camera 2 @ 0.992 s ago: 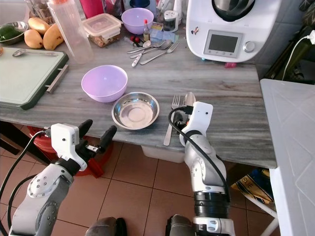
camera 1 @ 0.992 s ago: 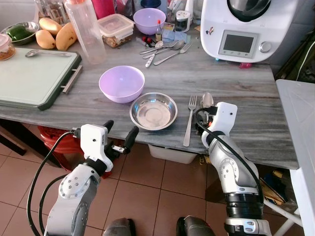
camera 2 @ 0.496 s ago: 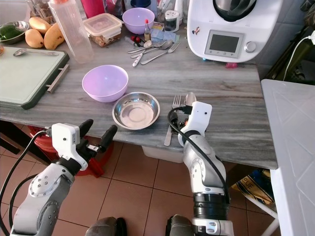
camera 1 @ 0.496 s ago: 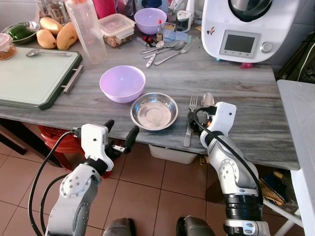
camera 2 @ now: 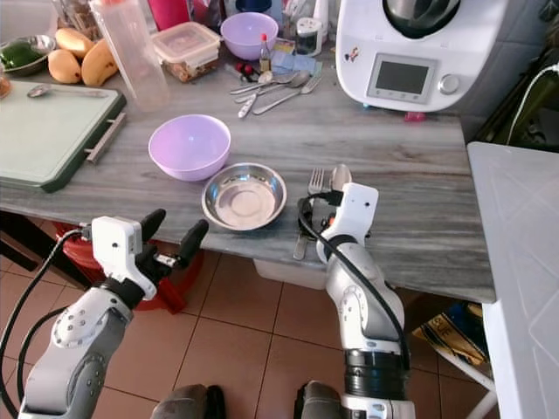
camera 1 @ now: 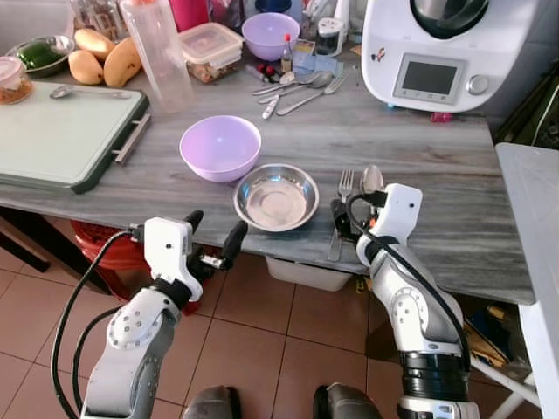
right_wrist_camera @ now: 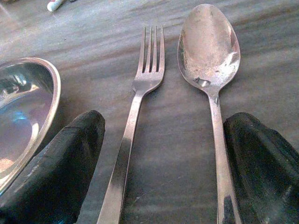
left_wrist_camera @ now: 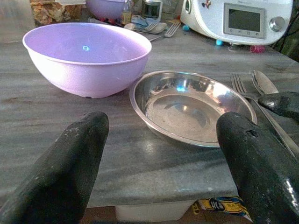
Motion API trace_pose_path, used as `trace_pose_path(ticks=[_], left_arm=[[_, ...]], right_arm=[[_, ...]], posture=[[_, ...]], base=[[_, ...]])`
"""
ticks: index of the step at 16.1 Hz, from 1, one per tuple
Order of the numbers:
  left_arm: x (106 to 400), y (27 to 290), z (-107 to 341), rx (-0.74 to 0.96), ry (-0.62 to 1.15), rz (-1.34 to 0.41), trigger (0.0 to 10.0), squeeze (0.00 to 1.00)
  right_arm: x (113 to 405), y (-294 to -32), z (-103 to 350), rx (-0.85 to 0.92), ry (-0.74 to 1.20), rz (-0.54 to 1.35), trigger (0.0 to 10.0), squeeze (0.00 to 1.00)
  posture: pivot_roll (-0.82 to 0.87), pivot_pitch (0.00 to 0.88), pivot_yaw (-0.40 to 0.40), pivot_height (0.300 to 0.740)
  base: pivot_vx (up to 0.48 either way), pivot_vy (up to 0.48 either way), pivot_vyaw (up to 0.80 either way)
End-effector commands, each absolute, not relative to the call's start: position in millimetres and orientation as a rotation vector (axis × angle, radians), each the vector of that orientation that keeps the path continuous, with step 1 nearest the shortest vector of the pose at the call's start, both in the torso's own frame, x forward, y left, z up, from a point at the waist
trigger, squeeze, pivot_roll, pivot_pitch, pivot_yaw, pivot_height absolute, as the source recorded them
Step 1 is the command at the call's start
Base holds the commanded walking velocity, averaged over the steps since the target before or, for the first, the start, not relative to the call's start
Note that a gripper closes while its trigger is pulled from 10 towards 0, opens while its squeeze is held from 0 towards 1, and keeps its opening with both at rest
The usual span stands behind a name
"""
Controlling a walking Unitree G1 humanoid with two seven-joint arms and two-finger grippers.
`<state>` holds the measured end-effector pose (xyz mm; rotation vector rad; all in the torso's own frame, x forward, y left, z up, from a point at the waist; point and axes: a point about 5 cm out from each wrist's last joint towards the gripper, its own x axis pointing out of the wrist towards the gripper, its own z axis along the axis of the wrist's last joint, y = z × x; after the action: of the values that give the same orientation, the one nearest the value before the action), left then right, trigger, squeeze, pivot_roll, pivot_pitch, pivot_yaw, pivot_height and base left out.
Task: Setting the table
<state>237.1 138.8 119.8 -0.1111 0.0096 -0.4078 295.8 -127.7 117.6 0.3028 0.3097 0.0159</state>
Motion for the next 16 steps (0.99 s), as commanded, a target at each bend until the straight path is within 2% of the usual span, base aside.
trace_pose_path(ticks=[1, 16], left_arm=[[237.8, 138.8, 118.7, -0.103, 0.014, -0.406, 10.0, 0.00], [240.6, 137.0, 119.3, -0.104, 0.002, -0.407, 10.0, 0.00]], right_arm=[[289.3, -121.2, 109.2, 0.328, 0.356, 0.027, 10.0, 1.00], [291.1, -116.4, 116.3, 0.377, 0.315, 0.074, 10.0, 1.00]], posture=[[0.02, 0.095, 0.032, 0.740], [0.02, 0.078, 0.029, 0.740]], base=[[0.000, 0.000, 0.00], [0.000, 0.000, 0.00]])
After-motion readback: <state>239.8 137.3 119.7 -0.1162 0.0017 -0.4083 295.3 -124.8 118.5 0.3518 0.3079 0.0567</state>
